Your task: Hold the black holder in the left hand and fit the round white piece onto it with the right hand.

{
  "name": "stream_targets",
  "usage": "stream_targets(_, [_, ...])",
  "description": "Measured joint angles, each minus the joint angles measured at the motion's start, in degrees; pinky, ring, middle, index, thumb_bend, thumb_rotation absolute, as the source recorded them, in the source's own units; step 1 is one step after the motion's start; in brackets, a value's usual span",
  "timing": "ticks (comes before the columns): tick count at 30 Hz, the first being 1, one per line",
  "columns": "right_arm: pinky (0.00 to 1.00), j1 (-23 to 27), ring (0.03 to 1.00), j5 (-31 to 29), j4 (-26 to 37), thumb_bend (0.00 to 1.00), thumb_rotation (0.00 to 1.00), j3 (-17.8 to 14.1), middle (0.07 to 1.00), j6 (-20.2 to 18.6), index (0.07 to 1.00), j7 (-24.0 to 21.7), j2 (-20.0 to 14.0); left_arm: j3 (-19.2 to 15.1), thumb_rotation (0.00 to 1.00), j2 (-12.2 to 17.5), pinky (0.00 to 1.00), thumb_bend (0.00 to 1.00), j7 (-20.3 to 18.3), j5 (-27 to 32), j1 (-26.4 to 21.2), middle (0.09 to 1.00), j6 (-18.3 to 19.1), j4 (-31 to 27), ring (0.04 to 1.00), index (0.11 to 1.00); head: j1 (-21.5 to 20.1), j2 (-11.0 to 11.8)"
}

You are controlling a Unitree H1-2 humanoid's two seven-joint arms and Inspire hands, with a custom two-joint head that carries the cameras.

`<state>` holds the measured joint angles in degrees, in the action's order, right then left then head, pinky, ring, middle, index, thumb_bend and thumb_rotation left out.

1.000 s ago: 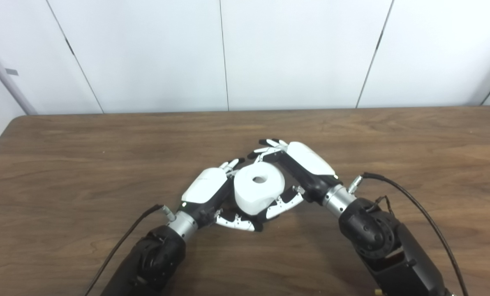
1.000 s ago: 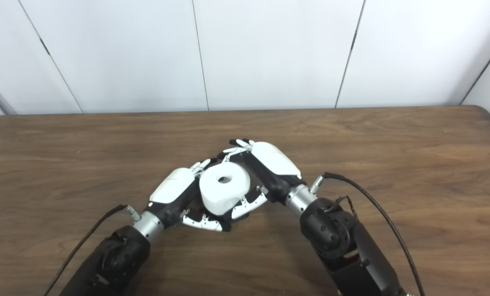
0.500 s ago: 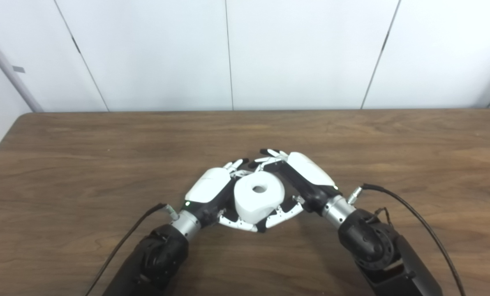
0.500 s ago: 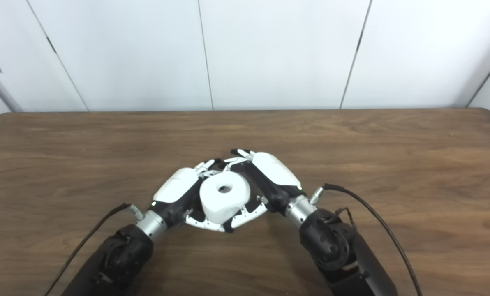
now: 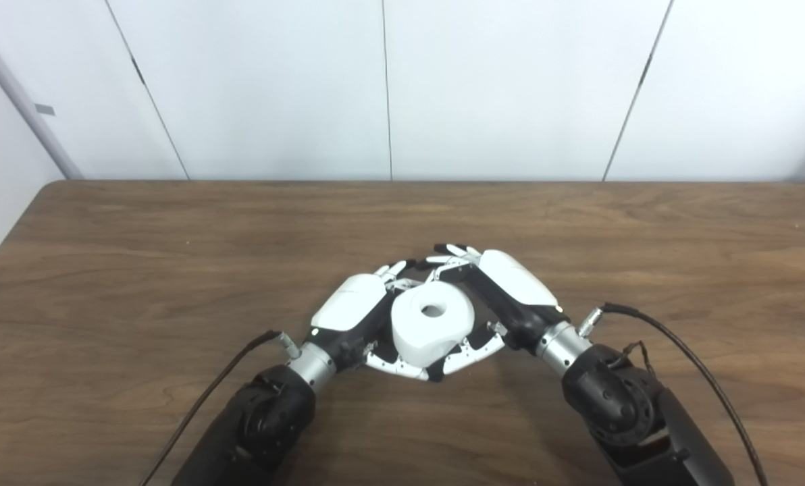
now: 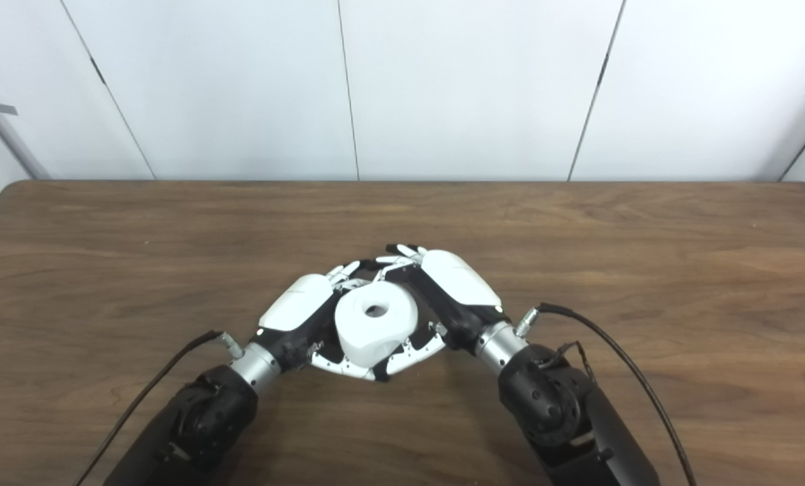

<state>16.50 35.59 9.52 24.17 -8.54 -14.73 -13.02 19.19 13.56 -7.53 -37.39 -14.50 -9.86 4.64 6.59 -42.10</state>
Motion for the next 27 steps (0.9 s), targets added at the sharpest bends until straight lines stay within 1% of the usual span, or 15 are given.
stream_targets(2, [0.92,-0.63,0.961,0.28,-0.01,0.94,0.28,-0.26,0.858,0.24,0.751,1.06,0.0,-0.05,0.06,0.0,1.0,0.52,0.0,0.05,0.0,0.807,-0.01,0.0,0.998,0.48,-0.17,0.0])
stream_targets(6, [0.92,-2.37,0.983,0.25,-0.2,0.93,0.29,-1.17,0.881,2.16,0.882,3.29,0.02,-0.16,0.06,0.02,1.0,0.52,-0.04,0.2,0.0,0.806,-0.05,0.01,0.993,0.479,-0.17,0.09])
stream_targets(9, [0.9,-2.8,0.997,0.23,-0.34,0.94,0.29,-1.48,0.907,2.48,0.95,4.1,0.04,-0.23,0.06,0.06,1.0,0.52,-0.04,0.2,0.0,0.805,-0.07,0.01,0.991,0.479,-0.17,0.18])
stream_targets(11, [0.87,-3.08,1.0,0.1,-0.78,0.94,0.28,-1.92,0.942,3.6,0.989,5.17,0.26,-0.24,0.06,0.06,1.0,0.52,-0.04,0.2,0.01,0.804,-0.14,0.02,0.99,0.479,-0.26,0.18])
stream_targets(14, [0.86,-3.75,1.0,-0.25,-1.75,0.93,0.29,-2.6,0.956,4.89,0.996,6.61,0.93,-0.34,0.06,0.1,1.0,0.52,-0.04,0.27,0.01,0.805,-0.18,0.04,0.992,0.479,-0.44,0.18])
stream_targets(18, [0.86,-4.15,1.0,-0.2,-1.9,0.93,0.31,-3.06,0.95,5.7,0.959,7.1,1.24,-0.42,0.06,0.18,1.0,0.52,-0.16,0.45,0.01,0.805,-0.17,0.04,0.993,0.479,-0.44,0.18])
stream_targets(23, [0.84,-4.15,1.0,0.0,-1.71,0.92,0.31,-3.27,0.946,5.63,0.946,6.57,1.15,-0.45,0.06,0.24,1.0,0.52,-0.16,0.47,-0.01,0.805,-0.19,0.1,0.989,0.479,-0.61,0.35])
stream_targets(24, [0.83,-4.15,1.0,0.08,-1.57,0.92,0.31,-3.34,0.942,5.54,0.93,6.37,1.07,-0.45,0.06,0.25,1.0,0.52,-0.14,0.48,-0.02,0.805,-0.27,0.18,0.989,0.479,-0.7,0.35])
stream_targets(27, [0.82,-4.34,1.0,0.89,-1.47,0.91,0.3,-3.68,0.941,4.4,0.925,5.26,0.52,-0.55,0.06,0.27,1.0,0.52,-0.11,1.07,-0.06,0.806,-0.41,0.52,0.99,0.479,-0.79,0.35])
